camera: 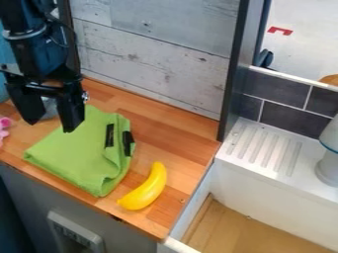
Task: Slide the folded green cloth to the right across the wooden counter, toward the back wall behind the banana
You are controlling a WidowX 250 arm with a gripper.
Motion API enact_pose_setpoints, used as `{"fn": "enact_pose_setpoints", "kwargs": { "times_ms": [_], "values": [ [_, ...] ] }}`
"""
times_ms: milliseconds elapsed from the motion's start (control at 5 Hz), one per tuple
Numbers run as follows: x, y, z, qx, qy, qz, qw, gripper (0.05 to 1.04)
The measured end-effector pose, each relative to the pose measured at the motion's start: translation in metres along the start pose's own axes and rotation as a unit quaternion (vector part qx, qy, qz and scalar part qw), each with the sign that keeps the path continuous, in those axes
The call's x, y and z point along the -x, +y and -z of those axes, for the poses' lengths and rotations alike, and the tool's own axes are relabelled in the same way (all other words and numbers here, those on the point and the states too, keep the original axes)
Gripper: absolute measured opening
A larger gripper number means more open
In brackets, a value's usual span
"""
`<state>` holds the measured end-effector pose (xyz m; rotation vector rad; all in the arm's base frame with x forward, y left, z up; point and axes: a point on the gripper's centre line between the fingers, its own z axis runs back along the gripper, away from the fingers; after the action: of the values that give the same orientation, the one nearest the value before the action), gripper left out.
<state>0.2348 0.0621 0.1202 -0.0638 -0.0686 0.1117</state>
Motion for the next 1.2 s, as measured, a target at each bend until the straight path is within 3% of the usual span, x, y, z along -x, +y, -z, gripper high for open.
{"fn": "enact_pose_setpoints", "kwargs": {
  "times_ms": [200,400,600,800,1000,1200],
  "values": [
    [0.001,0.0,0.007,0.002,0.013,-0.002,0.9999,1.001],
    [-0.036,0.012,0.017,-0.001,0.004,-0.018,0.9998,1.001],
    [-0.058,0.032,0.028,-0.02,0.003,-0.038,0.9991,1.001],
    [-0.065,0.045,0.047,-0.052,0.008,-0.064,0.9965,1.001],
    [-0.055,0.054,0.071,-0.07,0.058,-0.1,0.9908,1.001],
    [-0.043,0.059,0.088,-0.092,0.092,-0.125,0.9835,1.001]
  ]
}}
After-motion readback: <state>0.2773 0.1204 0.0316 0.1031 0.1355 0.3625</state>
